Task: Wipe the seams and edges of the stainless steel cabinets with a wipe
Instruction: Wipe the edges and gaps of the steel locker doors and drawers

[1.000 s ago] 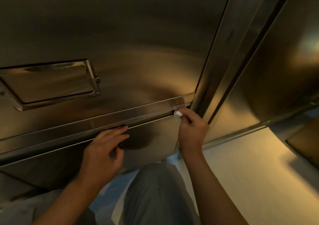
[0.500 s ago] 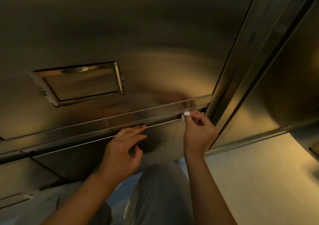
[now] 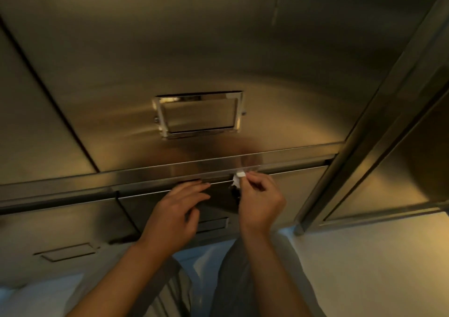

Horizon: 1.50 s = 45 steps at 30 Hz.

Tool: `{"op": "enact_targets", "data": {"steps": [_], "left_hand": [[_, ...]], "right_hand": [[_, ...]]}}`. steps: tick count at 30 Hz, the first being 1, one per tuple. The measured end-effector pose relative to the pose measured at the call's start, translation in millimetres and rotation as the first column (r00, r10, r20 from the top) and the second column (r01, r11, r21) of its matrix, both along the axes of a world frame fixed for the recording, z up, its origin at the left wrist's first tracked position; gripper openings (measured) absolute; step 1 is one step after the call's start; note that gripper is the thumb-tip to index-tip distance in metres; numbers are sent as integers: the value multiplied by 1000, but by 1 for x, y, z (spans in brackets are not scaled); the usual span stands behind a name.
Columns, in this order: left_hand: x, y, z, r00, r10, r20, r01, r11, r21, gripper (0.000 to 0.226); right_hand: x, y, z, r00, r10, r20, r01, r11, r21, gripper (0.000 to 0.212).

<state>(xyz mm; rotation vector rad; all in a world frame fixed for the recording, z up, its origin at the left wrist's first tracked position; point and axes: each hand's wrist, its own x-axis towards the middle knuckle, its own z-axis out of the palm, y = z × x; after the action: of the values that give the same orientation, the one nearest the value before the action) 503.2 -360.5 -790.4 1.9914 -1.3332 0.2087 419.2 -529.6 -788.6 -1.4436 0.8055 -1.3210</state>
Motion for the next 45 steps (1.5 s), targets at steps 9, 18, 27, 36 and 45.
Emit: {"op": "enact_targets", "data": {"steps": [9, 18, 27, 36, 45], "left_hand": [[26, 78, -9, 992, 123, 3, -123, 992, -19, 39], [48, 148, -7, 962, 272, 4, -272, 962, 12, 42], [61, 159, -18, 955, 291, -59, -297, 943, -152, 35], [62, 157, -27, 959, 283, -26, -283, 943, -175, 27], [61, 154, -28, 959, 277, -59, -283, 933, -223, 27]], "right_hand": [[30, 83, -7, 985, 169, -31, -170, 984, -60, 22], [76, 171, -13, 946, 319, -60, -325, 932, -164, 17], [87, 193, -9, 923, 371, -99, -384, 901, -204, 16], [65, 187, -1, 934, 355, 30, -356, 934, 30, 24], [58, 170, -6, 923, 280, -263, -338, 917, -211, 23]]}}
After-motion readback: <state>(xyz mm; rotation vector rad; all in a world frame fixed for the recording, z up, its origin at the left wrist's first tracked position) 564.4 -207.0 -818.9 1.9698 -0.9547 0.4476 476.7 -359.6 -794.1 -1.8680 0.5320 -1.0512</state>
